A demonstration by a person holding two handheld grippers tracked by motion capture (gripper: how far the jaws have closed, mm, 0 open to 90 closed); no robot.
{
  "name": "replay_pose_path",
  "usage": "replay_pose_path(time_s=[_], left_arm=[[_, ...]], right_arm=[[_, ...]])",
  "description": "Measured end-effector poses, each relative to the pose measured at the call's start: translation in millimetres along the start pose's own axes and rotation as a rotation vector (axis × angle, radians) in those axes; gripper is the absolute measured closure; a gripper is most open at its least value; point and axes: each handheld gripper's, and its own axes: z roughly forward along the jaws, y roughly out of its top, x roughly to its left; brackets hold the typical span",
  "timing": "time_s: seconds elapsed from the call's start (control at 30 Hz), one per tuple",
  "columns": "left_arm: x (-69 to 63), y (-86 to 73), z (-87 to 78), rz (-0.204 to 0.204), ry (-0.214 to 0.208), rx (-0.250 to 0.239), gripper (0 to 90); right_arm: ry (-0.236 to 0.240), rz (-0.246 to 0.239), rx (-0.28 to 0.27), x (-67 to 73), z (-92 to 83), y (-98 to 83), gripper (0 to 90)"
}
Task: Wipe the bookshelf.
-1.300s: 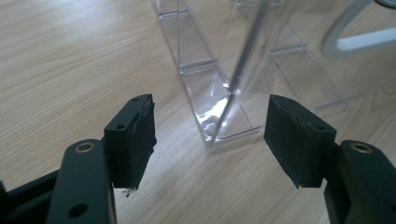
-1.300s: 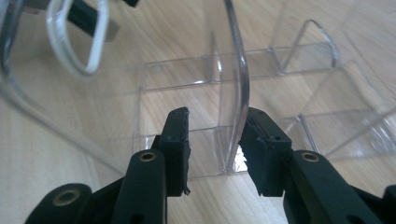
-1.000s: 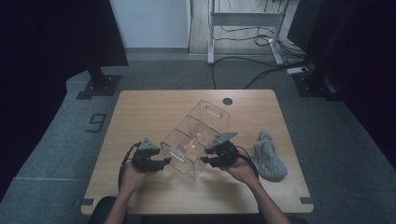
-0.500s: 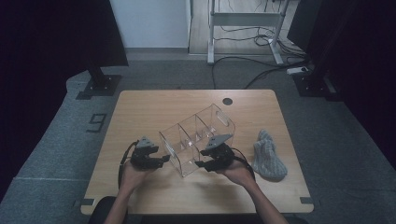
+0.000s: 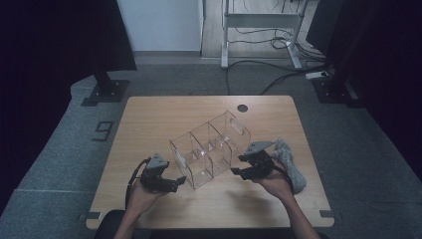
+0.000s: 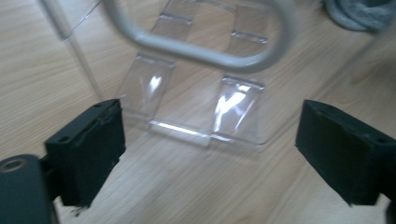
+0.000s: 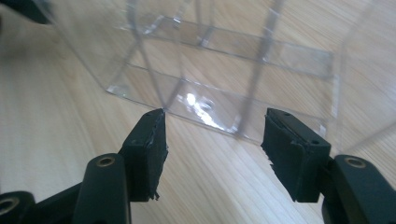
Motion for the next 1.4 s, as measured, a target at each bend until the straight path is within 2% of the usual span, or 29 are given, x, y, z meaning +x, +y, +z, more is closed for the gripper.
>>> replay_pose_path(time_s=[0.17,0.23,0.4,0.47,0.63,0.87,0.9,1.1,1.23,1.4], left_arm=[[-15.0,6.1,2.6,0.026,0.004,0.014,0.0],[-19.6,8.5,5.7,0.036,0.013,0.019,0.0],[-24.3,14.2,13.8,0.044,0.073,0.037,0.0],[-22.2,15.2,15.3,0.035,0.098,0.04,1.6],[-16.1,14.4,13.7,0.029,0.087,0.043,4.0],[-5.4,14.5,8.0,0.024,0.119,0.051,7.8],[0.3,14.2,5.4,0.018,0.13,0.05,9.4],[14.3,16.1,-0.7,0.004,0.184,0.052,14.8],[16.5,21.9,-3.1,-0.001,0.17,0.021,21.5],[10.8,34.8,-3.3,0.019,0.145,-0.01,36.4]], right_arm=[[-0.027,0.031,0.013,-12.4,-2.3,-8.1,38.0],[-0.031,0.036,0.012,-14.9,-2.9,-9.3,37.6],[-0.052,0.051,0.014,-20.9,-4.5,-12.5,36.6],[-0.059,0.054,0.021,-22.9,-5.1,-14.3,36.3],[-0.072,0.064,0.023,-27.2,-7.1,-18.2,35.6],[-0.081,0.072,0.024,-29.3,-9.4,-21.0,35.4],[-0.082,0.073,0.026,-29.3,-9.6,-21.4,35.3],[-0.088,0.07,0.027,-28.9,-9.9,-21.1,34.7],[-0.091,0.069,0.029,-28.7,-10.0,-20.4,34.3],[-0.094,0.065,0.027,-28.4,-11.3,-19.6,34.1]])
